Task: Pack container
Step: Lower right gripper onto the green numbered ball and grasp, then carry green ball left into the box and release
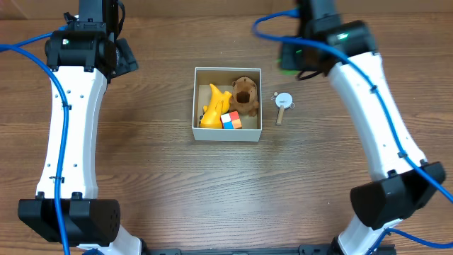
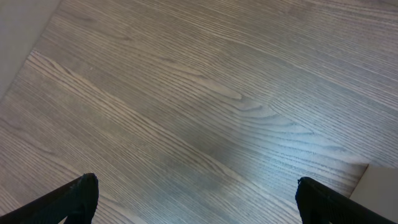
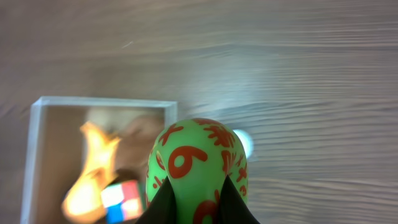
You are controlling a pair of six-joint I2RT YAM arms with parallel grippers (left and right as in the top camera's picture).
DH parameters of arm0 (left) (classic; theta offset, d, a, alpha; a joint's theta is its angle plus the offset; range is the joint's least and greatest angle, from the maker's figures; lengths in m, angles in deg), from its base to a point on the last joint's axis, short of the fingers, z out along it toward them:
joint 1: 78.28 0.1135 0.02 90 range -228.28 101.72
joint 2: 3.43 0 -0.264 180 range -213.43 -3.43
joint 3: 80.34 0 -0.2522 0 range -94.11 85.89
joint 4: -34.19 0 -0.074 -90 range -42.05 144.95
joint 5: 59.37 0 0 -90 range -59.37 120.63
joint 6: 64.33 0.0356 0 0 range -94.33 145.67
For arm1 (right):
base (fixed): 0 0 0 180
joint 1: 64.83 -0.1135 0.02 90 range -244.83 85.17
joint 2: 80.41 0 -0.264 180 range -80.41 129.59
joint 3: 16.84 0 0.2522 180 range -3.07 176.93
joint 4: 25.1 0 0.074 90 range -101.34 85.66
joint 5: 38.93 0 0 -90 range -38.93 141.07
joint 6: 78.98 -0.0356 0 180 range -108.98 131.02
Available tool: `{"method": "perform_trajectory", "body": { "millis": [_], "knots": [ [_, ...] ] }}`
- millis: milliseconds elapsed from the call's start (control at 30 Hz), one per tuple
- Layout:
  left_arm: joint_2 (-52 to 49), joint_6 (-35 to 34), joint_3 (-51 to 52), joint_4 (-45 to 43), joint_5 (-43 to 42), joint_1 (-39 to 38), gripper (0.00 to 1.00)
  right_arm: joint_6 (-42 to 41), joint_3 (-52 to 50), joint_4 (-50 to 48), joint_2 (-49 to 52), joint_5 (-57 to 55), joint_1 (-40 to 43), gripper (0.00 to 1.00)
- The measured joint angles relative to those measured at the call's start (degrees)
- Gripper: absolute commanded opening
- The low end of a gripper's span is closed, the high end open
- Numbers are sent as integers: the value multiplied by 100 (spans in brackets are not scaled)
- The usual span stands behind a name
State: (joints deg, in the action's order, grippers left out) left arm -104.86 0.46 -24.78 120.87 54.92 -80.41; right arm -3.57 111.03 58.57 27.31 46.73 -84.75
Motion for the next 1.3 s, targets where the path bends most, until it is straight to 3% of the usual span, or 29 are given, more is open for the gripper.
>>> {"method": "perform_trajectory", "body": {
  "millis": [367, 900, 967, 1067, 1100, 1167, 1300],
  "knots": [
    [0, 0, 0, 0, 0, 0, 100, 4, -81, -855, 2, -7, -1834, 13],
    [0, 0, 0, -2, 0, 0, 100, 98, -859, -2177, 1025, -249, -1947, 14],
    [0, 0, 0, -2, 0, 0, 100, 111, -859, -2225, 1091, -249, -1947, 24],
    [0, 0, 0, -2, 0, 0, 100, 133, -859, -2284, 1108, -251, -1947, 55],
    [0, 0, 0, -2, 0, 0, 100, 168, -859, -2337, 1108, -251, -1947, 61],
    [0, 0, 0, -2, 0, 0, 100, 142, -859, -2417, 1108, -258, -1947, 67],
    [0, 0, 0, 0, 0, 0, 100, 144, -859, -2538, 1108, -334, -1947, 68]
  ]
}}
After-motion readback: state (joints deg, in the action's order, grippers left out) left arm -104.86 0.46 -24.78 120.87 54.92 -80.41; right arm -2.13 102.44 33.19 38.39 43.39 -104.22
